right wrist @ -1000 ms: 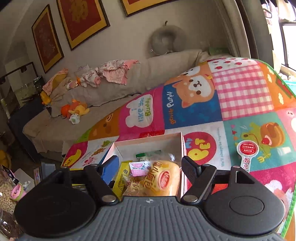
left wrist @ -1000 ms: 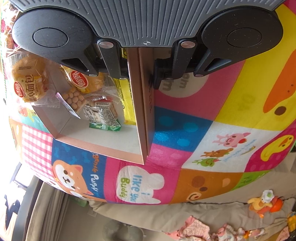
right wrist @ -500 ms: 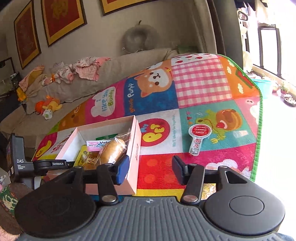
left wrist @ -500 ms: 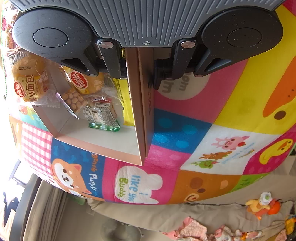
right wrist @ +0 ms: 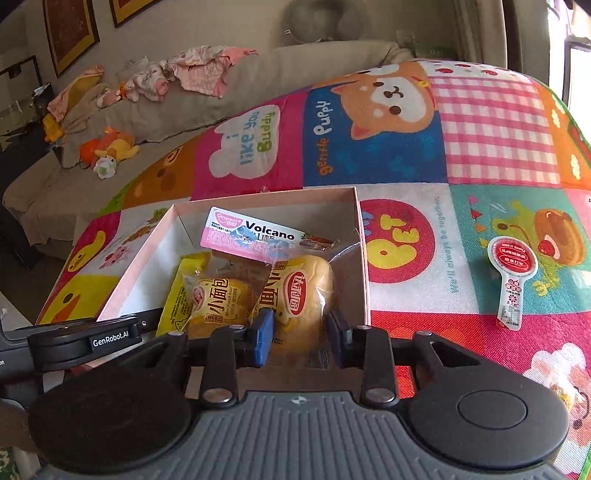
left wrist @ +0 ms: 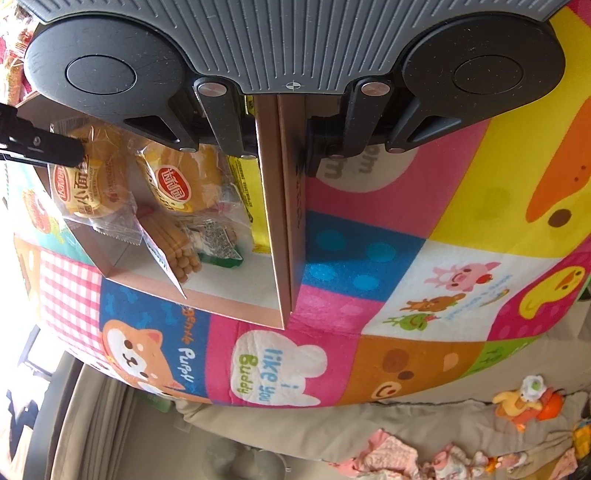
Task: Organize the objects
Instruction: 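Carry the wrapped bun into the pink box and open the right gripper, then return the right gripper to the snacks and grasp the red-lid juice cup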
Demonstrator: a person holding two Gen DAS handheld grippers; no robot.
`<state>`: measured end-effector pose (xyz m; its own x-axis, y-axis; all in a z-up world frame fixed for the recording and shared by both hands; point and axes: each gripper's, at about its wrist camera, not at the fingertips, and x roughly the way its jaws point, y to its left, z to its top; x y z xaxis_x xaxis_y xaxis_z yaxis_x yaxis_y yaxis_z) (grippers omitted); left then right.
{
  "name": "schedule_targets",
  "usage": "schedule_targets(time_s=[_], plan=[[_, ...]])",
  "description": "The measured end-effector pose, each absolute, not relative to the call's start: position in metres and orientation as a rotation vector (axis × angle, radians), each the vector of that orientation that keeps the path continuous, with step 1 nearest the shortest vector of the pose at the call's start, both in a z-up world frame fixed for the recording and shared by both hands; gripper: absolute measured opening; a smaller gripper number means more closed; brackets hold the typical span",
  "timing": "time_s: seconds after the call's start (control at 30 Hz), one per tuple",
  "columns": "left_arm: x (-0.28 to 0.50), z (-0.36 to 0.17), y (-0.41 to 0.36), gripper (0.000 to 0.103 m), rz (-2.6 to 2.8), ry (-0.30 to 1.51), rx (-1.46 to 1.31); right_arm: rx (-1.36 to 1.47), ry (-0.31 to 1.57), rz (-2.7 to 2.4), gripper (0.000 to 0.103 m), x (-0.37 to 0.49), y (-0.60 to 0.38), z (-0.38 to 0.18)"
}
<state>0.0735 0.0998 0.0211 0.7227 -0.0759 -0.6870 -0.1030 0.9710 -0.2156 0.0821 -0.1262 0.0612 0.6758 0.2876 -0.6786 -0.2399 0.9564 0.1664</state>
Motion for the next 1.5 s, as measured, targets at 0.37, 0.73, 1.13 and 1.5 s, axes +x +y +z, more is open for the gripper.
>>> schedule_targets(time_s=[0.37,0.73,1.13,1.5], plan=[[0.075,0.021,0.097,0.016,0.023,0.764,-0.243,0.082,0.81,0.315,0.041,0.094,-0.12,0.062],[0.074,0.021,0.099,0.017,0.013,0.759,-0.252,-0.008,0.66,0.337,0.06,0.043,-0.143,0.082],[0.072,0.02,0.099,0.017,0.019,0.76,-0.265,0.067,0.64,0.104,0.1,-0.067,-0.259,0.062],[0.072,0.021,0.098,0.017,0.017,0.759,-0.252,0.147,0.709,0.111,0.1,0.047,-0.272,0.066]])
